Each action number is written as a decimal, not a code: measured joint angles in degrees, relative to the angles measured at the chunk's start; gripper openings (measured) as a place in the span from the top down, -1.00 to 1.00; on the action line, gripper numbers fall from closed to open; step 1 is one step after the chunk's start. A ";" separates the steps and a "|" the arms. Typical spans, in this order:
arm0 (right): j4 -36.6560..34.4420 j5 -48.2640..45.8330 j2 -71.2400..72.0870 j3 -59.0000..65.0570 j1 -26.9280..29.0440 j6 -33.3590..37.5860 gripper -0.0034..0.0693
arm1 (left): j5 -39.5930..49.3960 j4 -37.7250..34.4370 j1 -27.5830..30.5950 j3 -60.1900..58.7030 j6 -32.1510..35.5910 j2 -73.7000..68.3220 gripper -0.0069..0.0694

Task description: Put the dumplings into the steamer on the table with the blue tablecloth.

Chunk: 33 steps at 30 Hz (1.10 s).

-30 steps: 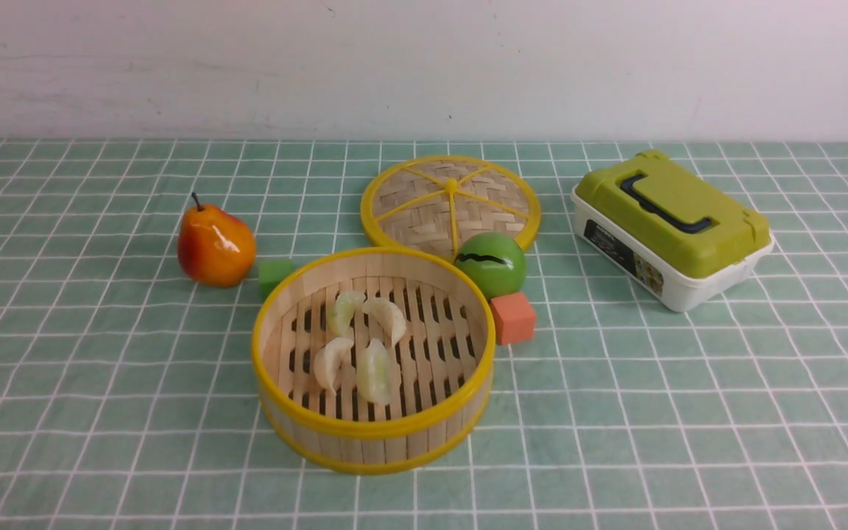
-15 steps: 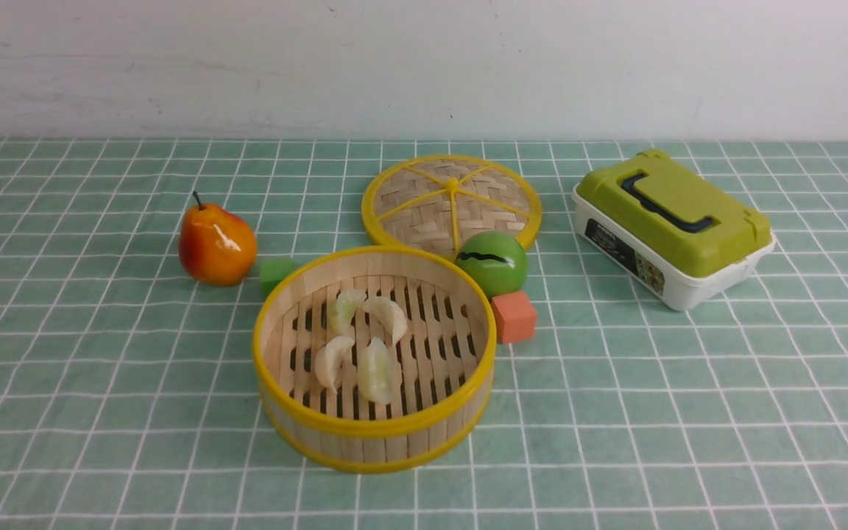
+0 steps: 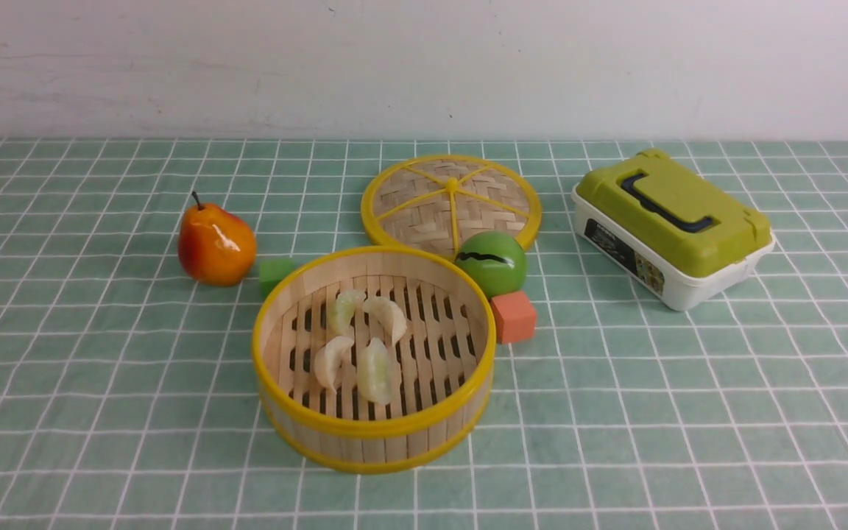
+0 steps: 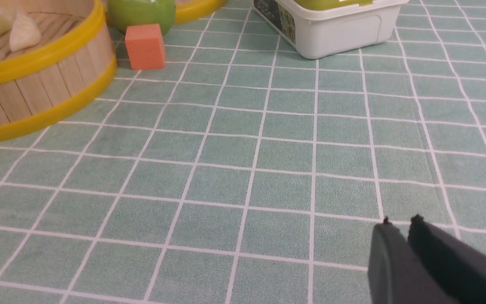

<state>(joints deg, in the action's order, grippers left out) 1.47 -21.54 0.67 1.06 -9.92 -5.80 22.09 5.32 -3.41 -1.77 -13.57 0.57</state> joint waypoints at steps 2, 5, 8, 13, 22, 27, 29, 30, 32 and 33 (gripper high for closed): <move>0.00 0.00 0.00 0.00 0.00 0.00 0.70 | 0.00 -0.17 0.00 0.00 0.00 0.00 0.86; 0.00 0.00 0.00 0.00 0.00 0.00 0.69 | 0.00 -0.33 0.00 0.00 0.00 0.00 0.86; 0.00 0.00 0.00 0.00 0.00 0.00 0.68 | 0.00 -0.38 0.00 0.00 0.00 0.00 0.86; 0.00 0.00 0.00 0.00 0.00 0.05 0.65 | -0.05 -0.38 0.00 0.00 0.00 0.00 0.86; 0.00 0.00 0.00 0.00 0.00 0.17 0.62 | -0.05 -0.38 0.00 0.00 0.00 0.00 0.86; 0.00 0.00 0.00 0.00 0.00 0.17 0.60 | -0.05 -0.38 0.00 0.00 0.00 0.00 0.86; 0.00 0.00 0.00 0.00 0.00 0.17 0.59 | -0.05 -0.38 0.00 0.00 0.00 0.00 0.86; 0.00 0.00 0.00 0.00 0.00 0.17 0.59 | -0.05 -0.38 0.00 0.00 0.00 0.00 0.86; 0.00 0.00 0.00 0.00 0.00 0.17 0.59 | -0.05 -0.38 0.00 0.00 0.00 0.00 0.86; 0.00 0.00 0.00 0.00 0.00 0.17 0.59 | -0.05 -0.38 0.00 0.00 0.00 0.00 0.86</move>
<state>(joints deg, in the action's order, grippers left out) 1.47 -21.54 0.67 1.06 -9.92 -5.64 22.03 4.95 -3.41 -1.77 -13.57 0.57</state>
